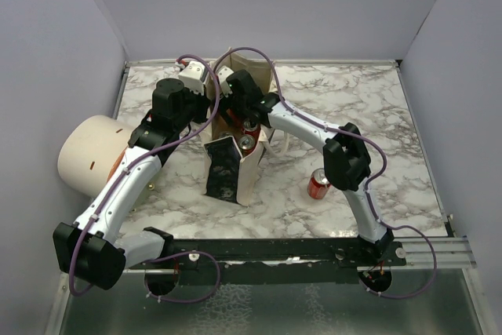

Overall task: Take the beverage out of the canvas bag
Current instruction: Take out the drink from the canvas bag.

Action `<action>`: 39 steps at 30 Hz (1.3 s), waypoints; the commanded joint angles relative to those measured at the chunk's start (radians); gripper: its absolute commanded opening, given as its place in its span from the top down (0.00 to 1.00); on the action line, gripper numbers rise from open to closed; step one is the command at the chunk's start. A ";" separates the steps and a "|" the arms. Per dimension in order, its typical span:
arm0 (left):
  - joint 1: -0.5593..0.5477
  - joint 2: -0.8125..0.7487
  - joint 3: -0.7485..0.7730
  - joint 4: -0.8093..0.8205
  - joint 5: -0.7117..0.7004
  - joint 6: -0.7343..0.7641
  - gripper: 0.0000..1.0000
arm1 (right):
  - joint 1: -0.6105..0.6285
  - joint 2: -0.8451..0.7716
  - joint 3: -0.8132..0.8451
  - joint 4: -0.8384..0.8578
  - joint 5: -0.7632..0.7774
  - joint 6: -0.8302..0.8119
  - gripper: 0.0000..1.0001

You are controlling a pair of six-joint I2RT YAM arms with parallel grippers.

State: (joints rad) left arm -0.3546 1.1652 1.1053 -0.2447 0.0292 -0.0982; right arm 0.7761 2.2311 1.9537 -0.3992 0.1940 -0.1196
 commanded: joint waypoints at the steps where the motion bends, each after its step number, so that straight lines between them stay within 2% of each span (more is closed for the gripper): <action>1: 0.006 -0.037 0.042 0.142 0.012 0.003 1.00 | -0.008 -0.039 -0.027 0.030 0.060 -0.045 0.07; 18: 0.007 -0.035 0.045 0.143 0.012 0.012 1.00 | -0.009 0.002 0.096 0.023 0.072 -0.081 0.00; 25: 0.007 -0.038 0.042 0.143 0.011 0.020 1.00 | -0.011 0.000 0.033 0.027 0.078 -0.067 0.00; 39: 0.008 -0.037 0.047 0.142 0.009 0.029 1.00 | -0.031 0.092 0.007 -0.010 -0.018 -0.053 0.00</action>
State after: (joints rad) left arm -0.3534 1.1652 1.1053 -0.2451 0.0326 -0.0940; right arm 0.7635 2.2559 1.9839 -0.4217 0.2028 -0.1768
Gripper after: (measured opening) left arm 0.019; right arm 0.997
